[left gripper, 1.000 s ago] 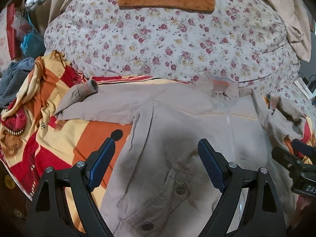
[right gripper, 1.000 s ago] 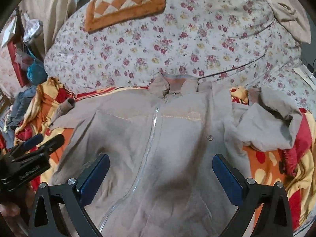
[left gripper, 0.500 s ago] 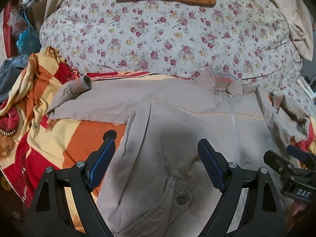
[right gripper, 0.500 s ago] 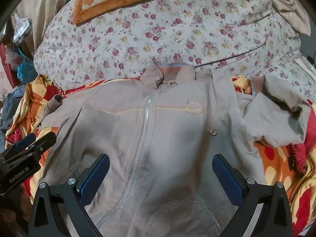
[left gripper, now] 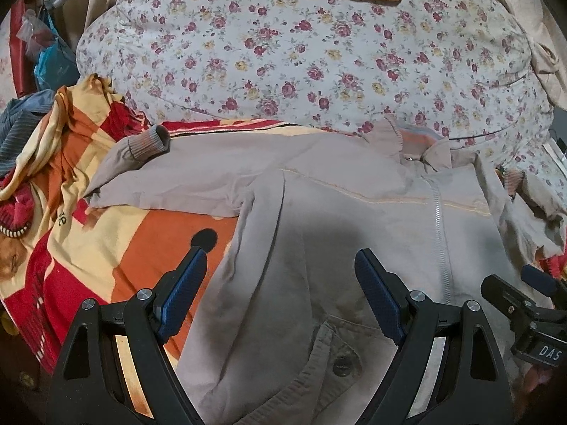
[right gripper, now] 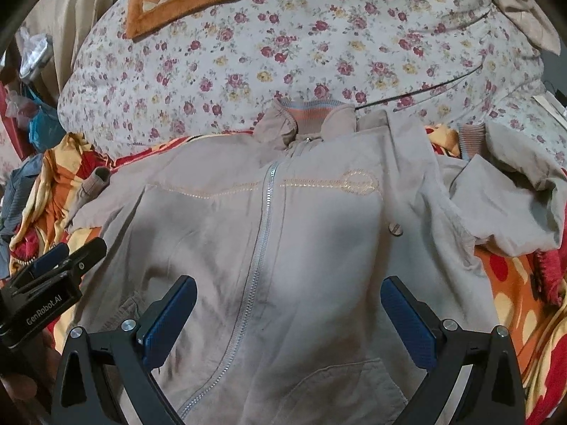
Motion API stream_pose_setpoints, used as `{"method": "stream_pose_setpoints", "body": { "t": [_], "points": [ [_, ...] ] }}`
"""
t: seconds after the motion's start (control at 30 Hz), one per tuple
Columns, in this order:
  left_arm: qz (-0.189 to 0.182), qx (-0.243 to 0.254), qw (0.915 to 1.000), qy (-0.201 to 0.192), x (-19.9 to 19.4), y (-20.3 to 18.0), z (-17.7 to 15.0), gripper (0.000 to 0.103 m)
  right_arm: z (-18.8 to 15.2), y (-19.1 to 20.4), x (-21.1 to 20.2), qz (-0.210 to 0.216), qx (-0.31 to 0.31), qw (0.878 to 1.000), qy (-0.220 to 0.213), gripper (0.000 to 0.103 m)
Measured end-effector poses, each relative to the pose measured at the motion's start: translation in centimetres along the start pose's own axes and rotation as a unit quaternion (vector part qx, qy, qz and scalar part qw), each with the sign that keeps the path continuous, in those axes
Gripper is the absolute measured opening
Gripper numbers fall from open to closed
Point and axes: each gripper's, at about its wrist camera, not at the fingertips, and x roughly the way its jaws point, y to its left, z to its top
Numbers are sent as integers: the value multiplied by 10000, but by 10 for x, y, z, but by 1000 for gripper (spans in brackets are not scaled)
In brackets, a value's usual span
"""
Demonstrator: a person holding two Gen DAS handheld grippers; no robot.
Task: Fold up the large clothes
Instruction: 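Position both grippers over the beige jacket, aligning above its body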
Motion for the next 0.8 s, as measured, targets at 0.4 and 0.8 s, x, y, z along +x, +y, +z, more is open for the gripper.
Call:
{"method": "stream_pose_setpoints", "body": {
  "t": [0.4,0.8],
  "points": [
    [87,-4,10000,37,5,2,0,86,0,8,5,27,-79,9999,65,103],
    [154,-50,9999,50,7,7,1,86,1,14,9,8,-160,9998,108,103]
  ]
}}
